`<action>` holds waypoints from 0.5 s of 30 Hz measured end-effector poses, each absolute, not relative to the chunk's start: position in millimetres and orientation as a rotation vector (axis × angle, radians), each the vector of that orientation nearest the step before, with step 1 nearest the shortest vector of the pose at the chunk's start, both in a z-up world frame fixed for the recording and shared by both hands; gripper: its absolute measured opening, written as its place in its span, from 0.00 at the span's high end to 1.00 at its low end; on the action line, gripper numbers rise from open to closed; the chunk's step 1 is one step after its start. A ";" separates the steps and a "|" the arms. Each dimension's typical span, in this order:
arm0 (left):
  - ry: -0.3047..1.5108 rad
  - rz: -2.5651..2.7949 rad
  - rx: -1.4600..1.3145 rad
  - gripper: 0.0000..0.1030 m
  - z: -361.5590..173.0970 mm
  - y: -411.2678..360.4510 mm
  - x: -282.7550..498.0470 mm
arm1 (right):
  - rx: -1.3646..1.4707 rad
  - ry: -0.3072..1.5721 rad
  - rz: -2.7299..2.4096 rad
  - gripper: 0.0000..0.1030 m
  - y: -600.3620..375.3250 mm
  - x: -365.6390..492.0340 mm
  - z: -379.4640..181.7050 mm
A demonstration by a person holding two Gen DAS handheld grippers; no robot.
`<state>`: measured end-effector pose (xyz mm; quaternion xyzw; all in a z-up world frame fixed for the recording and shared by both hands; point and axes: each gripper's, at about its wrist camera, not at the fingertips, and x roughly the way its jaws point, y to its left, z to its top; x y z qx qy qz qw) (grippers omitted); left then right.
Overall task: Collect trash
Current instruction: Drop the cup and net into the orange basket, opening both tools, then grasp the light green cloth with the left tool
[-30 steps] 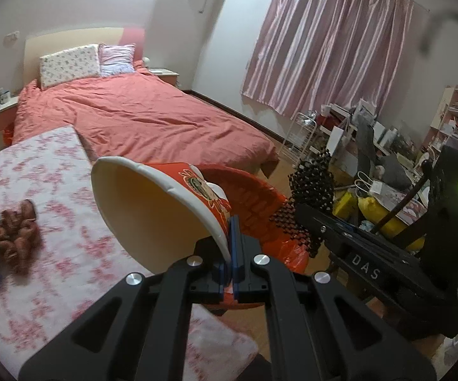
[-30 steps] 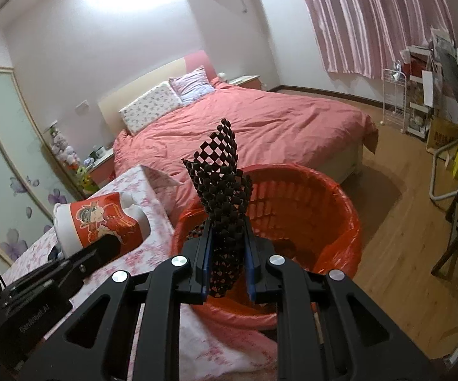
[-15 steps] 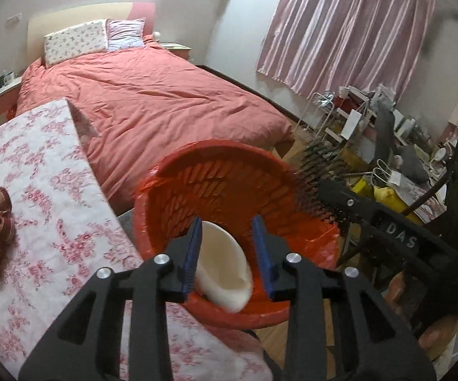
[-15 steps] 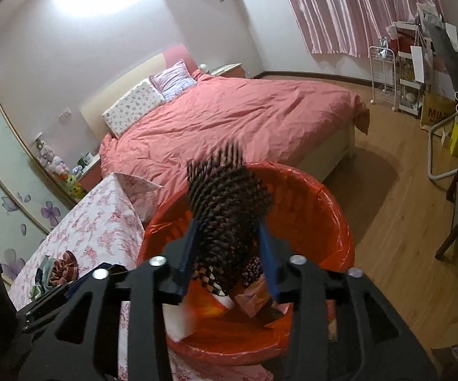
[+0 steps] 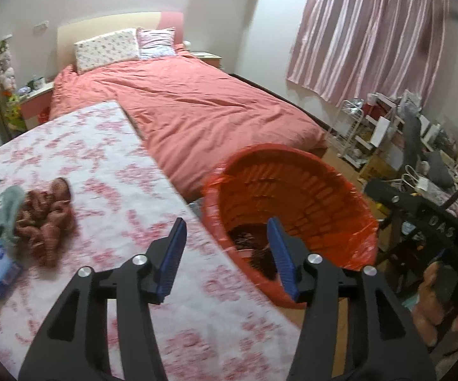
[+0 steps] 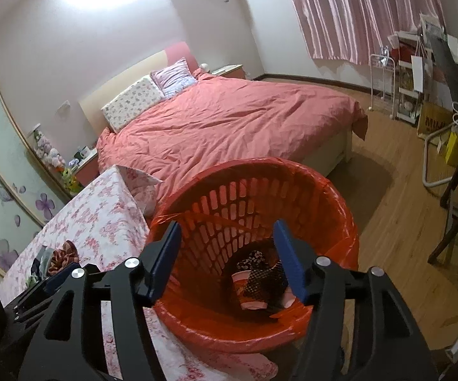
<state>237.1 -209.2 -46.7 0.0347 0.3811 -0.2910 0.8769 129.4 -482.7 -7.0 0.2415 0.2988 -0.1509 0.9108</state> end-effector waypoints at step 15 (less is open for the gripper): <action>0.755 -0.323 0.110 0.38 -48.2 -79.5 243.7 | 0.370 0.657 -0.215 0.37 -409.8 144.8 -0.6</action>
